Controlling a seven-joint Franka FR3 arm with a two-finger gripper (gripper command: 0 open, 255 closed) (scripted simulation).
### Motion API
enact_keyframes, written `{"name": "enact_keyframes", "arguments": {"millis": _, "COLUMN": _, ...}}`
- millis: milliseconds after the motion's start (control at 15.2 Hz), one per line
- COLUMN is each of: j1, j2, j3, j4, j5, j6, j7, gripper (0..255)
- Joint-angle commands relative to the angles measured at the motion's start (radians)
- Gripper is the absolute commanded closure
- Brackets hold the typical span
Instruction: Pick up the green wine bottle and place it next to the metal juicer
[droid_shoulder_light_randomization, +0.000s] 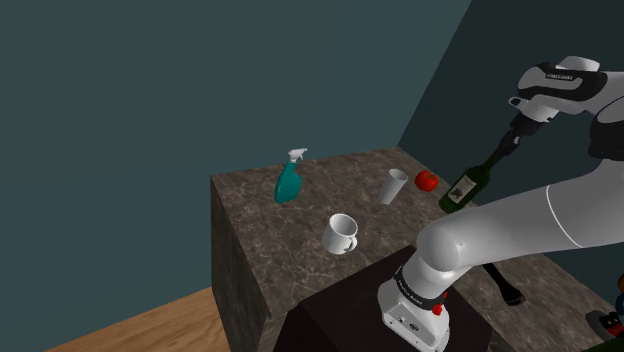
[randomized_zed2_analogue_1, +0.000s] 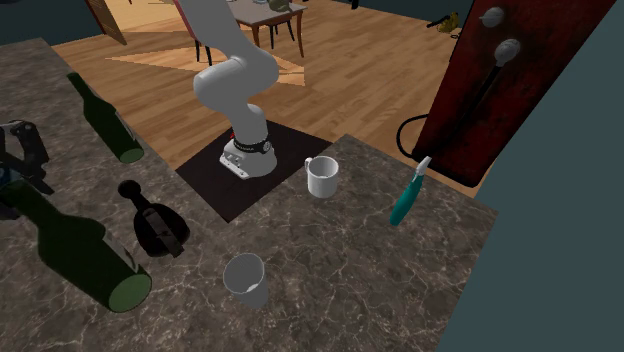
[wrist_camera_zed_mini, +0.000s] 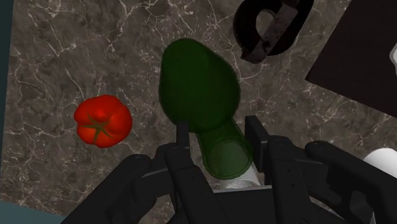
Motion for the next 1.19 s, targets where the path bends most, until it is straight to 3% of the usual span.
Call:
{"name": "enact_keyframes", "arguments": {"millis": 0, "j1": -0.001, "j2": -0.001, "j3": -0.010, "j4": -0.028, "j5": -0.006, "j6": 0.029, "j7": 0.002, "gripper": 255}}
{"name": "enact_keyframes", "arguments": {"millis": 726, "j1": 0.011, "j2": 0.015, "j3": -0.078, "j4": -0.146, "j5": -0.027, "j6": 0.171, "j7": 0.005, "gripper": 255}}
{"name": "enact_keyframes", "arguments": {"millis": 1122, "j1": 0.011, "j2": 0.015, "j3": -0.078, "j4": -0.146, "j5": -0.027, "j6": 0.171, "j7": 0.005, "gripper": 255}}
